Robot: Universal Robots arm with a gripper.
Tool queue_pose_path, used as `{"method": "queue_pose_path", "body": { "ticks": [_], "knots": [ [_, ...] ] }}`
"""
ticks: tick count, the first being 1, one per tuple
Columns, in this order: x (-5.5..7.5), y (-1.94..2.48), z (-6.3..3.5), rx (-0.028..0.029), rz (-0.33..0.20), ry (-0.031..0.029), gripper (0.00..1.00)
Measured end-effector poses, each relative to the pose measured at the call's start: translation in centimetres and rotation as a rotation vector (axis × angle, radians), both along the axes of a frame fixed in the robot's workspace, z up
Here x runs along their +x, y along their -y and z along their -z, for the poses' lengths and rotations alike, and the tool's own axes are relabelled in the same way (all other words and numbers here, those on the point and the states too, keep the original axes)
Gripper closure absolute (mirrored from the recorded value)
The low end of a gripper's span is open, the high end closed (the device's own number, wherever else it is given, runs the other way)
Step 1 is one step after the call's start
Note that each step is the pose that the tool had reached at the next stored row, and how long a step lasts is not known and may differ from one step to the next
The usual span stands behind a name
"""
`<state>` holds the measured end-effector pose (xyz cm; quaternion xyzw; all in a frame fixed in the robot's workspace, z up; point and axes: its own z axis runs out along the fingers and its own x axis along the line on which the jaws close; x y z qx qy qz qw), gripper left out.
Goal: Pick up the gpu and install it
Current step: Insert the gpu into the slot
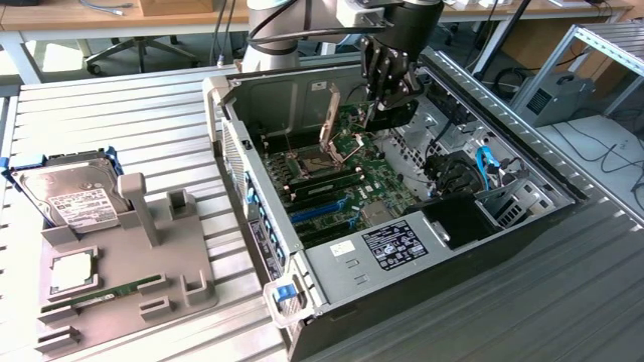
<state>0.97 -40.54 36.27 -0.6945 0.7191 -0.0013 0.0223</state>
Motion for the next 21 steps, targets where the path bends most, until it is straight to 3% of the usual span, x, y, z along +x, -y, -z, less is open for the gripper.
{"method": "queue_pose_path", "body": {
  "ticks": [21],
  "knots": [
    [0.0, 0.0, 0.0, 0.0, -0.051, -0.0001, 0.73]
  ]
}}
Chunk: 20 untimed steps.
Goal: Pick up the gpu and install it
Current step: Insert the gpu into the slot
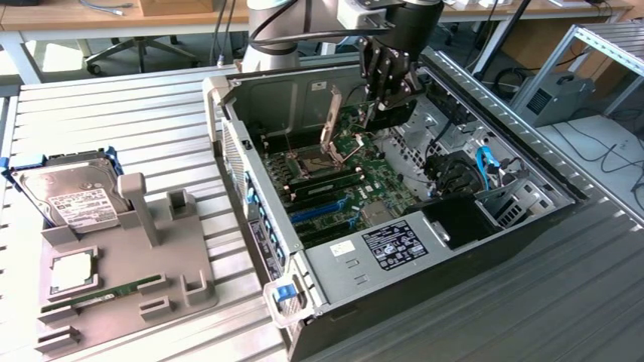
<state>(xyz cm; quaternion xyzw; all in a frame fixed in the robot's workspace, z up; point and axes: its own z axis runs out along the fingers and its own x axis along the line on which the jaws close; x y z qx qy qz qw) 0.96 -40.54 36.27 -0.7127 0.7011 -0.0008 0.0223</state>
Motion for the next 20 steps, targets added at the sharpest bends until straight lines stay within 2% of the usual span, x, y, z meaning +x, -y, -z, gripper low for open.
{"method": "queue_pose_path", "body": {
  "ticks": [15, 20],
  "knots": [
    [0.0, 0.01, 0.01, 0.0002, -0.026, 0.0, 0.73],
    [-0.04, 0.18, 0.02, 0.0, -0.026, 0.0, 0.73]
  ]
}}
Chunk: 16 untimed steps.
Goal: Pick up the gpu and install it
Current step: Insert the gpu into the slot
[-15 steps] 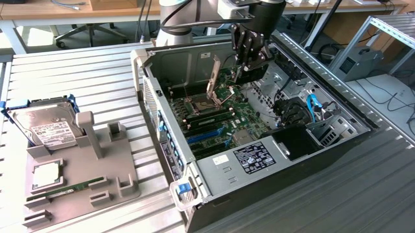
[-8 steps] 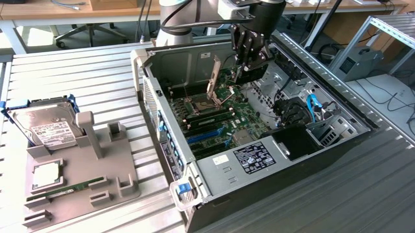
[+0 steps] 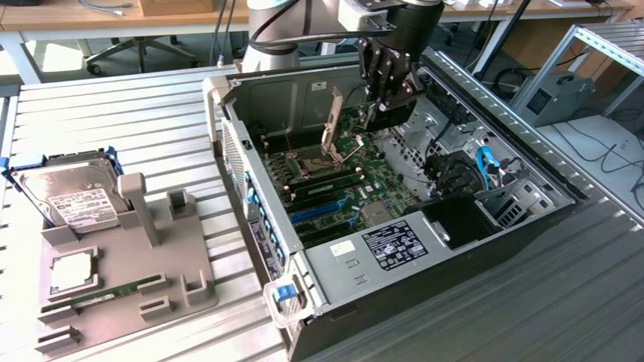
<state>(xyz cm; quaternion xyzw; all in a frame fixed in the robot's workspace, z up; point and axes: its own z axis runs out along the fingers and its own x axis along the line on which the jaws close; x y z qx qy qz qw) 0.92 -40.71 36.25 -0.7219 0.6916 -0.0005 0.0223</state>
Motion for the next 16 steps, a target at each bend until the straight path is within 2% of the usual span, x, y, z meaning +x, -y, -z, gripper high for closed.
{"method": "queue_pose_path", "body": {
  "ticks": [8, 12, 16],
  "knots": [
    [-0.2, 0.49, 0.05, 0.0, 0.0, 0.0001, 0.73],
    [-1.8, 1.31, 0.19, 0.0, 0.0, 0.0001, 0.73],
    [-2.6, 1.42, 0.23, 0.0, 0.0, 0.0001, 0.73]
  ]
}}
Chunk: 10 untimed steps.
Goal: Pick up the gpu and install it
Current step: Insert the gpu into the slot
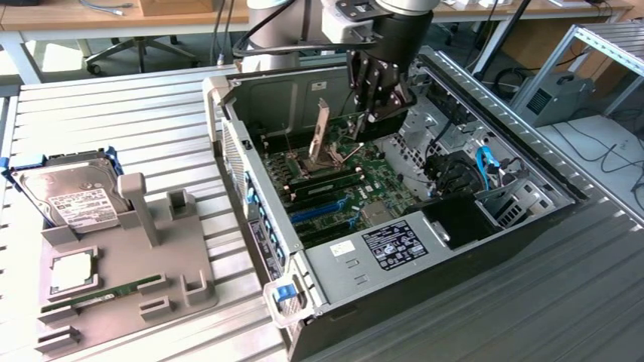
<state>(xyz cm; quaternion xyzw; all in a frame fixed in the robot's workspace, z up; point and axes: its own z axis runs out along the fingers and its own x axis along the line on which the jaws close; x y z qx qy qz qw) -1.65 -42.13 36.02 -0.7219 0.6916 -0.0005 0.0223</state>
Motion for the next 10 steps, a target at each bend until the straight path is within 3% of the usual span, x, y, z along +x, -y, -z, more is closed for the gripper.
{"method": "queue_pose_path", "body": {
  "ticks": [4, 10],
  "knots": [
    [-1.3, 0.43, 0.17, 0.0, 0.0, 0.0, 0.73],
    [-1.6, 0.54, 0.21, -0.0001, 0.0, 0.0, 0.73]
  ]
}}
